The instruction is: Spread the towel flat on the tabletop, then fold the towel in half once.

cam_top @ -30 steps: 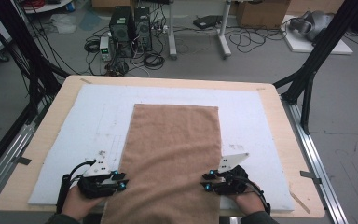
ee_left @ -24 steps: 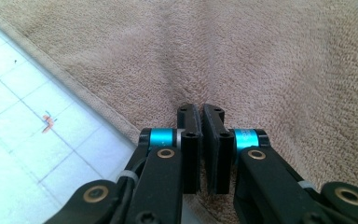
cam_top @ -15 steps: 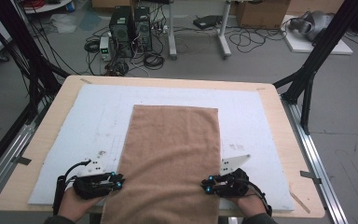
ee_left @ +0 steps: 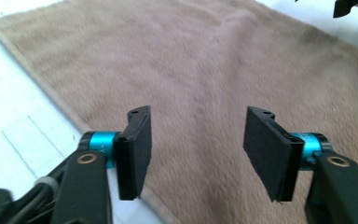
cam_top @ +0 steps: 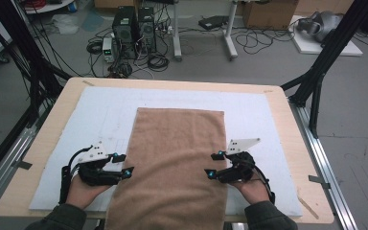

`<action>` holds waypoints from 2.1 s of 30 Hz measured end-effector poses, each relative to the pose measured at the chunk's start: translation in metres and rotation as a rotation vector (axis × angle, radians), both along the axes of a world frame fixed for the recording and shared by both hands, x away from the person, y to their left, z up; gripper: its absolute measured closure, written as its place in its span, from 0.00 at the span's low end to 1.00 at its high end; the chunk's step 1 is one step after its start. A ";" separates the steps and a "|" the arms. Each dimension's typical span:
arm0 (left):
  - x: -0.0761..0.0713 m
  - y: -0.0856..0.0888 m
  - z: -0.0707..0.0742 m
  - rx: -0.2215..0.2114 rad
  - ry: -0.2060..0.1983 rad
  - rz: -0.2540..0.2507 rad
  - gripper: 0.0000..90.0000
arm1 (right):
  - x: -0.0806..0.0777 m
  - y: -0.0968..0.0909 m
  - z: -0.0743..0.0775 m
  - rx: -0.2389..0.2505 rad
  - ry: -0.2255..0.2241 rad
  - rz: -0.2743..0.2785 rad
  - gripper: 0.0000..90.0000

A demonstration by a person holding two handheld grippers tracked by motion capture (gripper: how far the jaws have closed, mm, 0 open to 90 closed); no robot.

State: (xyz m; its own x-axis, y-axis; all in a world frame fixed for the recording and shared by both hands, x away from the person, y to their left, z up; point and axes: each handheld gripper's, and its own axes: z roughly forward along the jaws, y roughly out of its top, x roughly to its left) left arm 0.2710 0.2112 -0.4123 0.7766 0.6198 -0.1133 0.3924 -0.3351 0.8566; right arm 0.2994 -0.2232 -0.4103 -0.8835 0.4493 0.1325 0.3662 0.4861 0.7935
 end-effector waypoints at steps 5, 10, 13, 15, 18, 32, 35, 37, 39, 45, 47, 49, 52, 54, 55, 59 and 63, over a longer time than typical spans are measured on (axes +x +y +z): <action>0.015 -0.003 0.007 -0.002 0.017 0.014 0.40 | 0.013 0.002 0.011 -0.018 -0.026 -0.020 0.34; 0.025 -0.004 0.016 -0.001 0.009 0.035 0.39 | 0.020 0.001 0.022 -0.030 -0.049 -0.036 0.34; 0.027 -0.005 0.017 0.001 0.008 0.040 0.39 | 0.022 0.000 0.024 -0.029 -0.059 -0.048 0.31; 0.027 -0.005 0.017 0.015 0.008 0.037 0.39 | 0.021 0.000 0.022 -0.029 -0.057 -0.045 0.31; 0.027 -0.006 0.016 0.019 0.012 0.038 0.39 | 0.019 0.000 0.018 -0.037 -0.056 -0.043 0.31; 0.056 -0.004 0.017 0.058 0.033 0.129 0.42 | 0.034 -0.004 0.021 -0.072 -0.066 -0.060 0.32; 0.071 -0.005 0.023 0.031 0.036 0.146 0.43 | 0.046 -0.008 0.030 -0.088 -0.074 -0.081 0.32; 0.080 -0.006 0.028 0.019 0.030 0.156 0.43 | 0.056 -0.010 0.035 -0.098 -0.079 -0.094 0.33; 0.089 -0.008 0.033 0.029 0.021 0.162 0.44 | 0.067 -0.011 0.039 -0.099 -0.077 -0.105 0.33; 0.119 -0.016 0.024 0.052 0.023 0.188 0.47 | 0.096 -0.015 0.030 -0.134 -0.061 -0.170 0.38; 0.127 -0.017 0.014 0.078 0.024 0.200 0.49 | 0.104 -0.015 0.022 -0.150 -0.053 -0.190 0.42; 0.135 -0.018 0.003 0.100 0.056 0.207 0.50 | 0.111 -0.014 0.014 -0.167 -0.043 -0.202 0.45; 0.144 -0.017 -0.010 0.131 0.088 0.225 0.53 | 0.118 -0.015 0.002 -0.184 -0.031 -0.219 0.51; 0.147 -0.018 -0.015 0.130 0.088 0.248 0.55 | 0.123 -0.016 -0.004 -0.197 -0.014 -0.242 0.52; 0.149 -0.018 -0.018 0.126 0.091 0.256 0.56 | 0.124 -0.017 -0.007 -0.209 -0.013 -0.256 0.52; 0.155 -0.022 -0.030 0.158 0.138 0.293 0.59 | 0.132 -0.021 -0.019 -0.242 0.028 -0.288 0.53; 0.155 -0.023 -0.031 0.175 0.118 0.311 0.69 | 0.131 -0.021 -0.025 -0.244 0.042 -0.286 0.64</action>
State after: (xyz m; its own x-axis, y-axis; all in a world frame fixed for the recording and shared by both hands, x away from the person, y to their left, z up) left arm 0.4256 0.1880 -0.4430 0.5359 0.8420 -0.0627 0.5913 -0.3213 0.7397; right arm 0.4301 -0.2438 -0.4355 -0.7136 0.7001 0.0246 0.5444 0.5321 0.6484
